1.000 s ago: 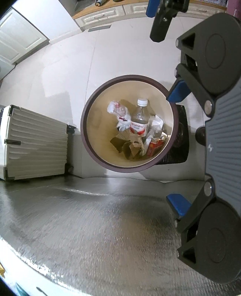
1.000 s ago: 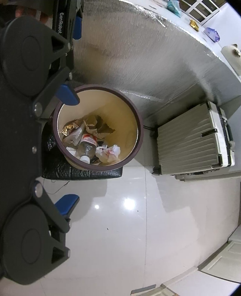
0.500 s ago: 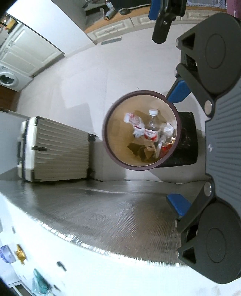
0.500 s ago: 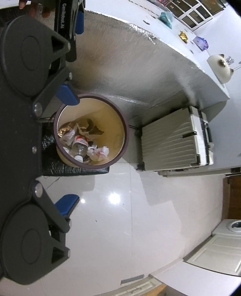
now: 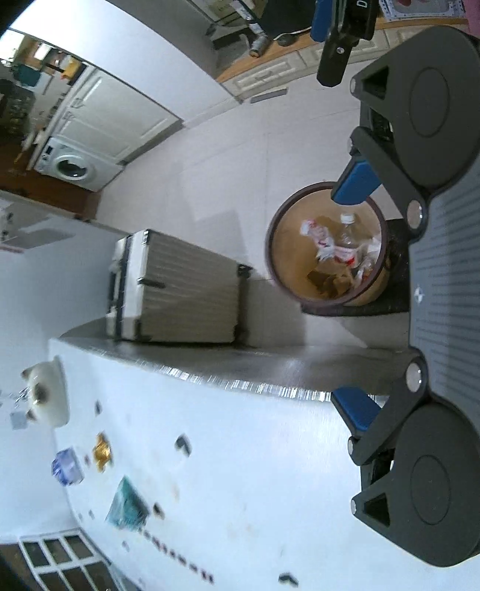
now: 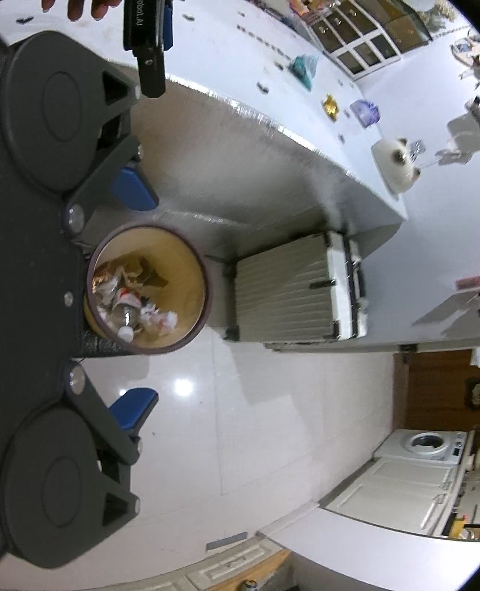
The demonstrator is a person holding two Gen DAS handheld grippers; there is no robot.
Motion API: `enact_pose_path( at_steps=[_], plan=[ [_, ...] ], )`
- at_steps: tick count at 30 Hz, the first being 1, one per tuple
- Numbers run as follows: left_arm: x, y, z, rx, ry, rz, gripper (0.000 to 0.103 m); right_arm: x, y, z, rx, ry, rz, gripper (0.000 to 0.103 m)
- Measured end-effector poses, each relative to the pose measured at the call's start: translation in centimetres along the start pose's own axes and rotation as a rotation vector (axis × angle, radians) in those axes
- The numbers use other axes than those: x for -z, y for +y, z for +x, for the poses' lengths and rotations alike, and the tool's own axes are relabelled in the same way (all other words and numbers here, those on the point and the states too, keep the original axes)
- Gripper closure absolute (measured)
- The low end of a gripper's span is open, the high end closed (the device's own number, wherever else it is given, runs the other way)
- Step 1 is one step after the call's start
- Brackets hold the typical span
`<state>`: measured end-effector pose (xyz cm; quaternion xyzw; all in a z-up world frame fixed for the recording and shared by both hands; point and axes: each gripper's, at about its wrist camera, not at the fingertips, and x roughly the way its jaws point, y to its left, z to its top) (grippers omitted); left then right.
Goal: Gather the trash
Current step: 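Lift both open tools away from the bin back over the table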
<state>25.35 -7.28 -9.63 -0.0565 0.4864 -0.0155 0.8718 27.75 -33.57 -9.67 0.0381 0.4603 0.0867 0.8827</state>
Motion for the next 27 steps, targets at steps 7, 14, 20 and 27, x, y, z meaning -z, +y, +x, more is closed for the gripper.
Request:
enact_pose_path(
  at_steps=[7,14,20,27],
  plan=[
    [0.0,4.0,-5.7,-0.015,-0.108,-0.024,0.000,-0.8,4.9,-3.2,-0.024,-0.083,-0.047,0.000],
    [-0.3,8.3,-10.6,-0.046,-0.211,-0.052,0.000,-1.6,10.6,-5.0,-0.069,-0.157,-0.095,0.000],
    [-0.9,11.8,-13.7,-0.092,-0.287,-0.085,0.000,-3.2,15.6,-5.7,-0.134,-0.215,-0.152,0.000],
    [-2.7,15.7,-14.9,-0.148,-0.349,-0.145,0.000,-6.8,20.4,-4.6,-0.207,-0.252,-0.242,0.000]
  ],
)
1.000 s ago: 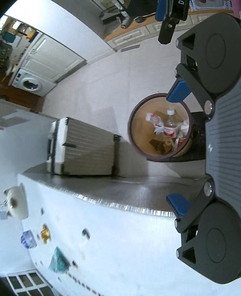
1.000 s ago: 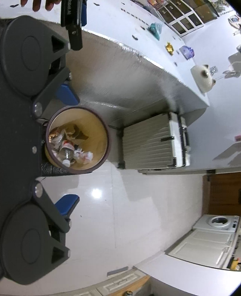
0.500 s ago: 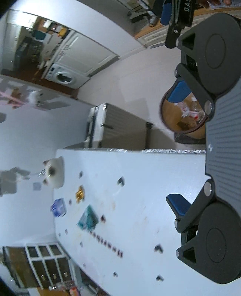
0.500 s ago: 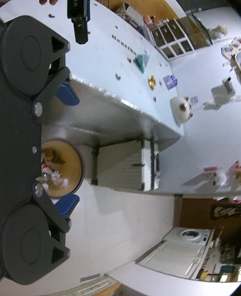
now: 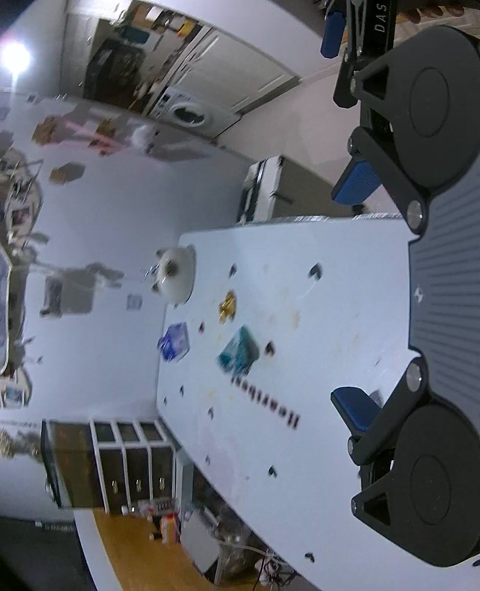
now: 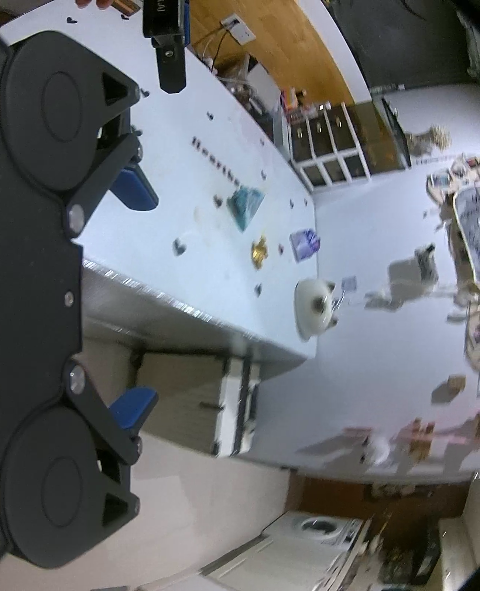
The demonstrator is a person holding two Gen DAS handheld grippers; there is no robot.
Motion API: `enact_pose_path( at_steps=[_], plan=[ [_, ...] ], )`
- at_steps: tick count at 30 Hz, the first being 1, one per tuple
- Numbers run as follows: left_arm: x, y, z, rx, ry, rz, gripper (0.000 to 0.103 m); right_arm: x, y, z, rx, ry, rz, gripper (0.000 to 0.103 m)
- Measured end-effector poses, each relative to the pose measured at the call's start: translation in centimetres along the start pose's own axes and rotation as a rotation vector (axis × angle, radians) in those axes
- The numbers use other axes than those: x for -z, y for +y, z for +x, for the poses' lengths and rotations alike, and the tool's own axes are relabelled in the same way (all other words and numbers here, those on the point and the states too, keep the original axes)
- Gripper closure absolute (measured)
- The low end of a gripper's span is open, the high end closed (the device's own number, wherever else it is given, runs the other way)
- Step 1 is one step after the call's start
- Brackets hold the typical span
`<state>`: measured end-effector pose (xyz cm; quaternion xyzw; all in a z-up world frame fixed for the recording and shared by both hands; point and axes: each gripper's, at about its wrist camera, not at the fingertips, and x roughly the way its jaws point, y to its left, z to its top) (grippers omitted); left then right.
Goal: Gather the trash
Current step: 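Lift both open tools away from the bin back over the table, then grasp the teal snack bag with the left tool while the right tool grasps the gold foil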
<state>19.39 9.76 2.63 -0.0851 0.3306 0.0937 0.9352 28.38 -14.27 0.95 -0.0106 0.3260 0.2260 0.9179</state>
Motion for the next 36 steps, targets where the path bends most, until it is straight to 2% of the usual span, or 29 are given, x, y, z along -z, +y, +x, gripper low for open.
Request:
enact_pose_path(
  at_steps=[10,15,18,27,31,36],
  plan=[
    [-6.4,2.6,6.8,-0.110,-0.005,-0.047,0.000,-7.6,1.2,9.7,-0.091,-0.032,-0.054,0.000],
    [-9.5,2.9,11.6,-0.131,0.006,-0.054,0.000,-11.2,0.9,15.6,-0.128,-0.027,-0.071,0.000],
    [-11.0,3.1,14.9,-0.117,0.010,-0.063,0.000,-13.0,0.4,19.7,-0.130,-0.017,-0.063,0.000],
    [-13.3,4.7,24.0,-0.117,0.059,-0.091,0.000,-16.0,-0.4,31.1,-0.117,0.001,-0.071,0.001],
    [-13.5,5.7,26.4,-0.109,0.067,-0.105,0.000,-16.4,0.0,35.2,-0.150,0.007,-0.093,0.007],
    [-13.4,7.1,28.4,-0.108,0.083,-0.113,0.000,-16.3,0.9,39.6,-0.194,0.034,-0.101,0.008]
  ],
)
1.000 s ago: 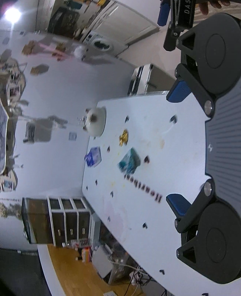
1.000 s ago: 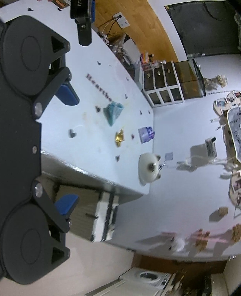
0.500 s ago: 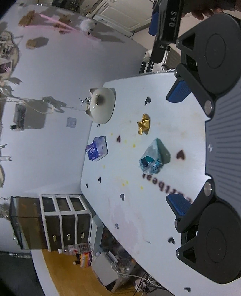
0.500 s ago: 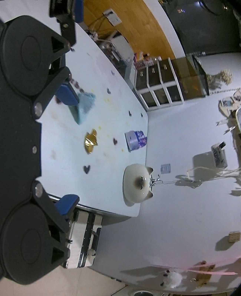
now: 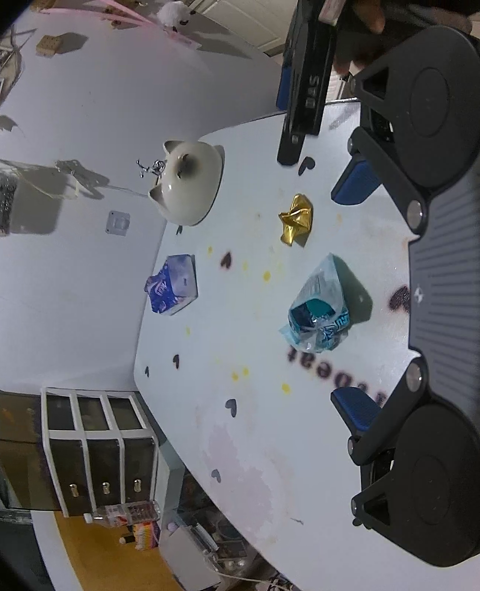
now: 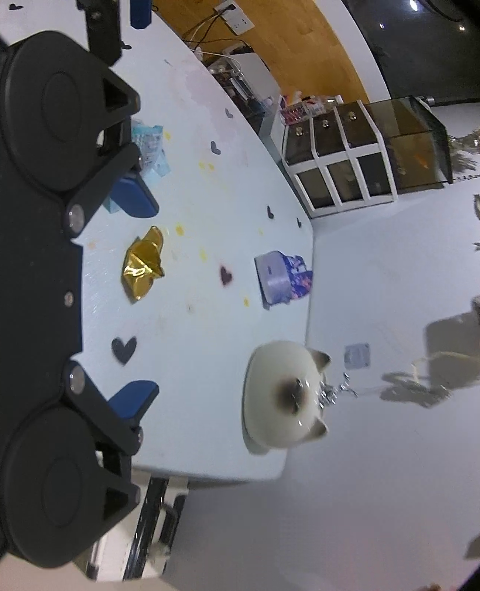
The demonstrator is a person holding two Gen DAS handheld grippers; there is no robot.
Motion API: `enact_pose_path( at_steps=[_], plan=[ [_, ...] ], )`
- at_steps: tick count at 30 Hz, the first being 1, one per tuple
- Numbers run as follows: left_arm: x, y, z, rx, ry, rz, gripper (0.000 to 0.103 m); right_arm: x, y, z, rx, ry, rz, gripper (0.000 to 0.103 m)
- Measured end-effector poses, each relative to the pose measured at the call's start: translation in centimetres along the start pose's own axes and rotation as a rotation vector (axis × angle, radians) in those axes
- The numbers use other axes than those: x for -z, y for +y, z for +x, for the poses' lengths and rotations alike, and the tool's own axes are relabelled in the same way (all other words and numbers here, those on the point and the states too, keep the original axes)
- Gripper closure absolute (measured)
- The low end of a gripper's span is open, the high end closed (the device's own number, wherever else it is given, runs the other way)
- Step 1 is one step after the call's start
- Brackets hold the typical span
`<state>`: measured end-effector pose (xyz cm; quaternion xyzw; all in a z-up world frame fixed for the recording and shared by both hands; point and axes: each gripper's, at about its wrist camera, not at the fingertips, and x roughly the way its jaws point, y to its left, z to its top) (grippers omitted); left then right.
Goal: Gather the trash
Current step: 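Grasp the teal snack bag with the left tool while the right tool grasps the gold foil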
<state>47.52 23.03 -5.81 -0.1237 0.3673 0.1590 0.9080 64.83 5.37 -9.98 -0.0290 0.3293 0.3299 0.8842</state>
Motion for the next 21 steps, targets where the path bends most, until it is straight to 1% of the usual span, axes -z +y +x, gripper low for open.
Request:
enact_pose_path(
  at_steps=[7,11,14,18,19,21],
  plan=[
    [0.0,1.4,1.9,0.002,0.014,-0.027,0.000,0.8,1.0,5.3,-0.044,0.052,-0.060,0.016],
    [0.1,1.8,2.6,0.014,0.022,-0.052,0.000,1.0,1.3,6.8,-0.065,0.072,-0.103,0.023],
    [0.3,2.0,2.7,0.015,0.025,-0.058,0.000,0.8,1.1,7.5,-0.088,0.071,-0.124,0.025],
    [0.4,2.2,2.9,0.017,0.022,-0.068,0.000,0.2,0.0,8.3,-0.141,0.083,-0.110,0.026],
    [0.4,2.3,3.1,0.018,0.021,-0.072,0.000,0.3,-0.2,8.6,-0.168,0.096,-0.104,0.027],
    [0.4,2.3,3.7,0.021,0.022,-0.084,0.000,0.6,-0.1,9.2,-0.218,0.134,-0.104,0.030]
  ],
)
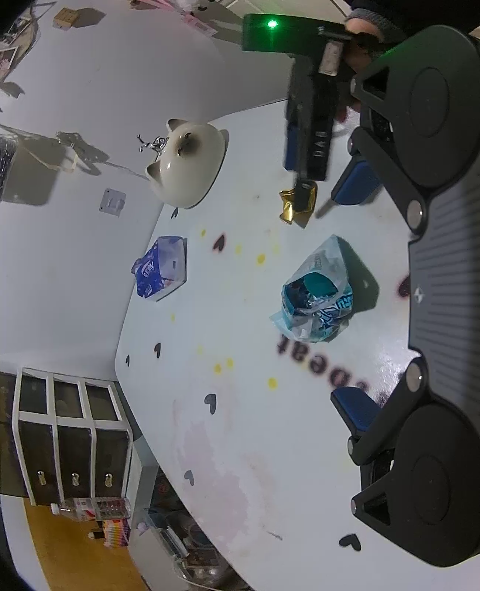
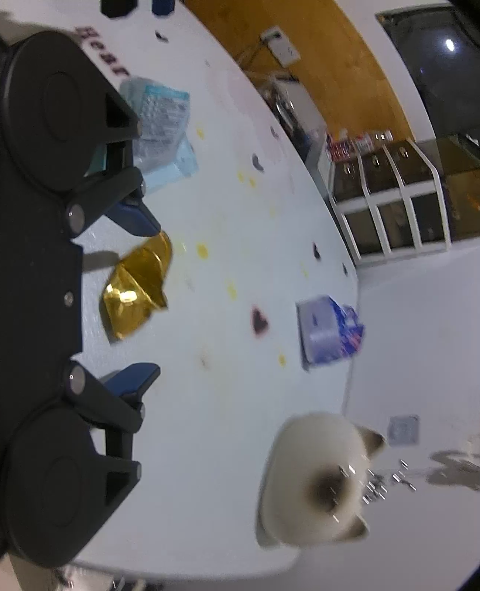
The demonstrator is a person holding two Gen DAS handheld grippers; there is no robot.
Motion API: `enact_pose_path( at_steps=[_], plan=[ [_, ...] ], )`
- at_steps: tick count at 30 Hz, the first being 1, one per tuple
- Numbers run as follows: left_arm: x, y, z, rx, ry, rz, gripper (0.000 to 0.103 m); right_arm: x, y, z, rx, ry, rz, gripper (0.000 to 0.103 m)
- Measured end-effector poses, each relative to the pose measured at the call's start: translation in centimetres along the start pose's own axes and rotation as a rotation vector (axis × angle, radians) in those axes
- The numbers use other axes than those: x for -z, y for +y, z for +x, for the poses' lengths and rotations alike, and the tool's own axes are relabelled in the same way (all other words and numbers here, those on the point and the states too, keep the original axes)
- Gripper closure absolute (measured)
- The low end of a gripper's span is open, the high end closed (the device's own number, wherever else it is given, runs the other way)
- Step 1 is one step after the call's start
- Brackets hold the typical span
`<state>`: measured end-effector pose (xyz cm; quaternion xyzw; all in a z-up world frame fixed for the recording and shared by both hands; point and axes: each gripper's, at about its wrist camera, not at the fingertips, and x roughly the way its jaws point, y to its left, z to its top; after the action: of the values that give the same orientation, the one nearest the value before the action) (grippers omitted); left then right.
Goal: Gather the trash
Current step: 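Grasp the teal snack bag with the left tool while the right tool grasps the gold foil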
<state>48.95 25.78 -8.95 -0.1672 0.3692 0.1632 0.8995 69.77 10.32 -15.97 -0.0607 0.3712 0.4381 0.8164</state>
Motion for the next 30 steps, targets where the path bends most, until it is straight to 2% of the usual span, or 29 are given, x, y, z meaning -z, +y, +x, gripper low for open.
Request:
enact_pose_path(
  at_steps=[4,5,8,11,17,20,23,24,27,30],
  plan=[
    [-0.2,0.3,1.7,0.006,0.006,-0.043,0.000,1.2,1.1,-0.5,-0.124,0.048,-0.034,0.041],
    [-0.2,0.4,2.2,0.010,0.010,-0.057,0.000,1.5,1.2,-0.7,-0.123,0.045,-0.033,0.044],
    [-0.4,0.6,3.4,0.013,0.015,-0.089,0.000,1.6,0.8,-1.5,-0.088,0.005,0.011,0.045],
    [-0.5,0.8,4.4,0.023,0.013,-0.108,0.000,1.0,0.1,-0.9,-0.054,-0.008,0.001,0.046],
    [-0.6,1.3,6.4,0.023,0.016,-0.126,0.000,-1.4,-0.2,2.2,-0.127,0.048,-0.140,0.047],
    [-0.7,1.5,7.4,0.021,0.027,-0.144,0.000,-1.7,0.4,3.0,-0.131,0.046,-0.200,0.056],
    [-0.7,1.3,8.5,0.012,0.028,-0.117,0.001,-1.8,1.0,3.4,-0.112,0.034,-0.229,0.066],
    [-0.8,1.3,8.8,0.008,0.028,-0.105,0.002,-1.8,1.2,3.4,-0.113,0.032,-0.234,0.067],
    [-0.8,1.5,9.9,0.009,0.047,-0.086,0.012,-1.6,2.0,3.5,-0.118,0.026,-0.256,0.067],
    [-0.4,1.2,9.5,0.021,0.037,-0.072,0.018,-0.9,2.2,3.1,-0.102,0.003,-0.227,0.069]
  ],
)
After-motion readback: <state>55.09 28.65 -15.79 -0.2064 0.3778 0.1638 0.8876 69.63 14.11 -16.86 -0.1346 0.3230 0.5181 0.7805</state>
